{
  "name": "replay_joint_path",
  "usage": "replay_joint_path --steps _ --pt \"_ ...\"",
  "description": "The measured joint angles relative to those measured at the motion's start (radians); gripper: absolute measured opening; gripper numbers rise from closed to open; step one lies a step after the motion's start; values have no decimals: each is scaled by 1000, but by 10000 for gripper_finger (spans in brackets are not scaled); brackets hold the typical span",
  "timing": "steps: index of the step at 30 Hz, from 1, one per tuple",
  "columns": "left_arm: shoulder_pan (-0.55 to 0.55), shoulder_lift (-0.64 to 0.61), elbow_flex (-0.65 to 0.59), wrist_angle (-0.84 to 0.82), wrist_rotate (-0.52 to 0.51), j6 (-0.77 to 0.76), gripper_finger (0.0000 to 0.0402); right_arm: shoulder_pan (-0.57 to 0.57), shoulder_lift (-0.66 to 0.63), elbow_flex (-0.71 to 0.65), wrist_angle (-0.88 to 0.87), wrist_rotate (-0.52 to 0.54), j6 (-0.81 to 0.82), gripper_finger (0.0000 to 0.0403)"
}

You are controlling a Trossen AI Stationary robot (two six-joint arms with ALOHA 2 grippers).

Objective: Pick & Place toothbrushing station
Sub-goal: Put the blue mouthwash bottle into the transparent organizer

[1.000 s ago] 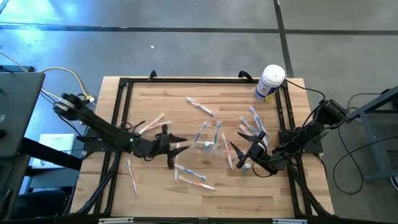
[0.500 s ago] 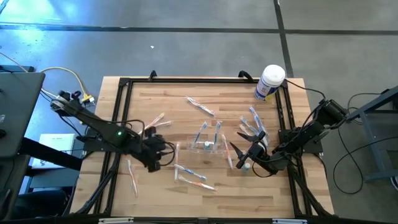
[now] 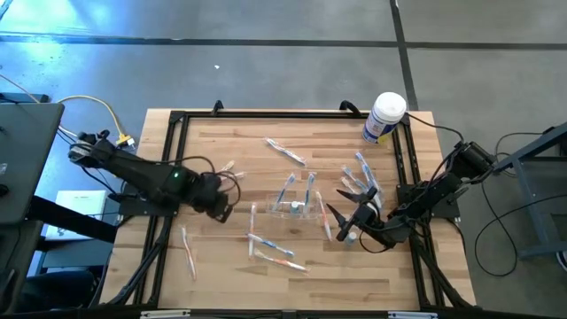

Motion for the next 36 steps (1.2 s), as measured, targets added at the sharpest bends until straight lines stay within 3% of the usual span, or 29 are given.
replay_joint_path --steps 4,10,15,21,29,36 --pt "71 0 0 -30 59 1 140 0 0 0 0 0 0 239" --pt "150 0 0 -77 62 30 140 0 0 0 -2 -1 -1 239" --pt "161 0 0 -77 99 101 140 1 0 0 -3 -1 -1 239" --pt "161 0 0 -77 61 132 143 0 0 0 -4 -1 -1 239" --pt "151 1 0 -76 57 170 212 0 0 0 -4 -1 -1 239" --pt "147 1 0 -77 61 46 258 0 0 0 -4 -1 -1 239"
